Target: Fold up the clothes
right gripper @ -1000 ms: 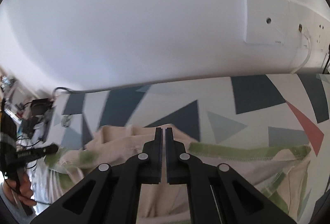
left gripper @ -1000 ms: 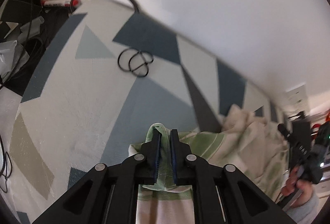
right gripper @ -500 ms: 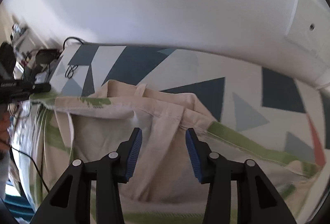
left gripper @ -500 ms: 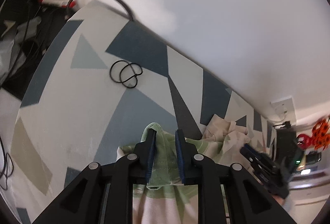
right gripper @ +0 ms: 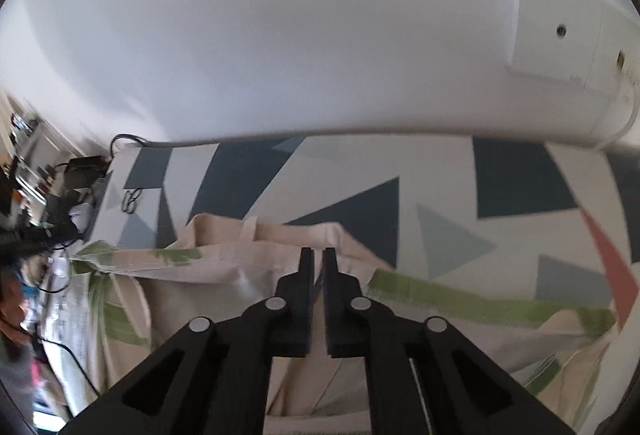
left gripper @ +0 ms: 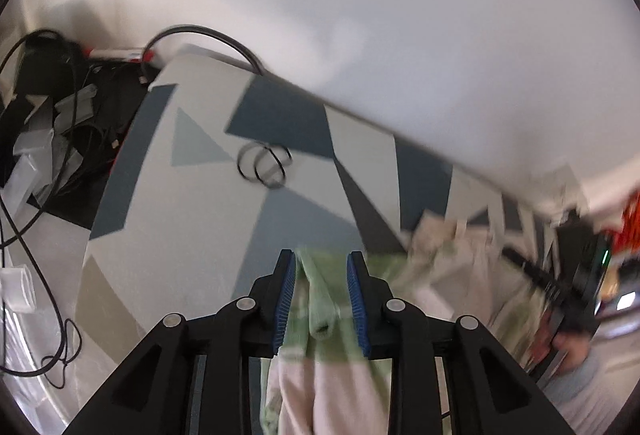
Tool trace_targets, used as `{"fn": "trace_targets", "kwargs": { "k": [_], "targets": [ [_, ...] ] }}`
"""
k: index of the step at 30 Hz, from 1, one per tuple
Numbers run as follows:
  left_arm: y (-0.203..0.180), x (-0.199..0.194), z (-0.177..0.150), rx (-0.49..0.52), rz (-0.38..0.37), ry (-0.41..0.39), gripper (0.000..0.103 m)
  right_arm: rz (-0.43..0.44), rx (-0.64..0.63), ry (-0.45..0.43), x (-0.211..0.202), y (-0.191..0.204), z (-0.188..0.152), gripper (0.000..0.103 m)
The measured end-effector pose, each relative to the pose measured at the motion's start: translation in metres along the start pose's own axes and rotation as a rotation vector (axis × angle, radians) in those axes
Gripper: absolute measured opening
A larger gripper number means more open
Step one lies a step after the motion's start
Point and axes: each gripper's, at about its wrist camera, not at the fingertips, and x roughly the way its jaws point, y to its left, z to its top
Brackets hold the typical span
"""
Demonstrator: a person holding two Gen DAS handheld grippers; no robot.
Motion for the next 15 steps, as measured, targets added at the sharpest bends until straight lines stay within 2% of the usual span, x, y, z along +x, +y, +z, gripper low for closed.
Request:
{"fn": "trace_targets", "kwargs": {
  "k": [2,10,11,13,15],
  "targets": [
    [-0.004,0.001,-0.006,0.027,0.006,0.004,0.026,-0.001,-0.02,0.013,0.002,0.002,-0.005,0.031],
    [-0.021,0.006,-0.029,0.135,0.032,0.02,0.026,-0.001,-0.052,0.064,0.026,0.01,-0.015,0.031],
    [-0.021,0.006,-0.029,0.135,0.029,0.017,0.026,-0.005,-0.068,0.067,0.027,0.013,-0.016,0.03],
    [-0.022,0.005,-0.03,0.131,0.022,0.009,0.026,-0.023,-0.114,0.066,0.029,0.021,-0.019,0.012],
    [-0.023,0.003,-0.03,0.127,0.016,0.001,0.026,-0.036,-0.142,0.04,0.023,0.026,-0.021,0.007]
  ]
}}
